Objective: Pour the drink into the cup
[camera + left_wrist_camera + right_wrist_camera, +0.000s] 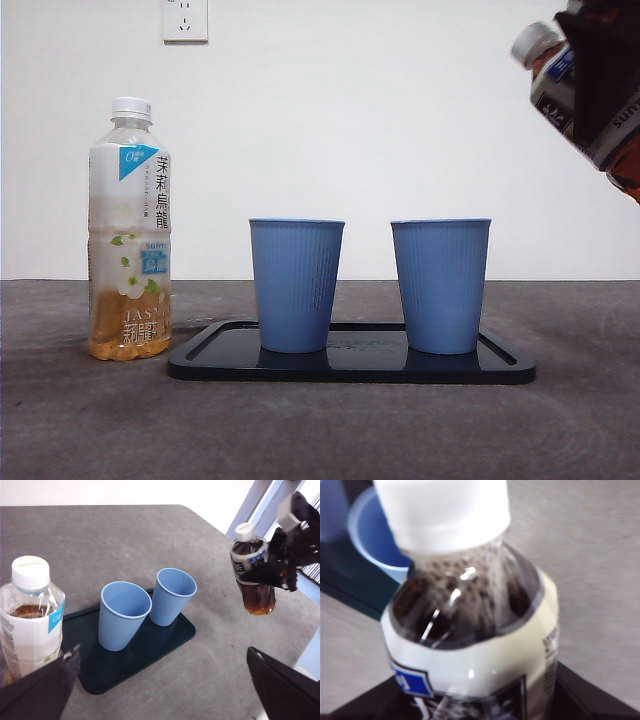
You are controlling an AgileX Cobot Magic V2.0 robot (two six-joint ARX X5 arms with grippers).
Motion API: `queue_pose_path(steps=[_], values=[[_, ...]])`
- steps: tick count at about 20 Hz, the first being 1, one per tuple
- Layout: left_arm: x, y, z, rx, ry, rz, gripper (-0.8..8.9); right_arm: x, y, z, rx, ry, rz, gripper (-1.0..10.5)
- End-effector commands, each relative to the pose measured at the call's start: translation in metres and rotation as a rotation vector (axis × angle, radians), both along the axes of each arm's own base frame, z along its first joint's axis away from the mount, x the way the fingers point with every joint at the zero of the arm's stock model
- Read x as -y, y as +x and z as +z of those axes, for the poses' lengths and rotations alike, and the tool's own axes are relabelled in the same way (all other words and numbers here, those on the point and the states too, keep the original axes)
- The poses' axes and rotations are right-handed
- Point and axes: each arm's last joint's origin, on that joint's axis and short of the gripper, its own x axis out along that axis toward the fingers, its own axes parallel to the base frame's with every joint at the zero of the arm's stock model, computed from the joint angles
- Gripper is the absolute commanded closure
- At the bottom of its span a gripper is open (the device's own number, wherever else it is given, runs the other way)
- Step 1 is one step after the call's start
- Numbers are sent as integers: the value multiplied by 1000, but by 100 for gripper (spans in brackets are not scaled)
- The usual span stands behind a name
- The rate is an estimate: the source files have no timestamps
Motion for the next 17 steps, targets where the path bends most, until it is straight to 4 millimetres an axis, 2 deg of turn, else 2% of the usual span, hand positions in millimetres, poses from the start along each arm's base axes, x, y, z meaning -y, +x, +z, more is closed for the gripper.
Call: queue_pose_path(steps=[1, 7, 17], values=[[0, 0, 5, 36, 8, -7, 283, -16, 13, 8, 5, -131, 35, 686], [0, 0, 5, 36, 9, -8, 283, -49, 38, -12, -102, -440, 75, 686], [5, -2, 6, 48, 11, -57, 283, -78, 55, -33, -141, -743, 117, 686]])
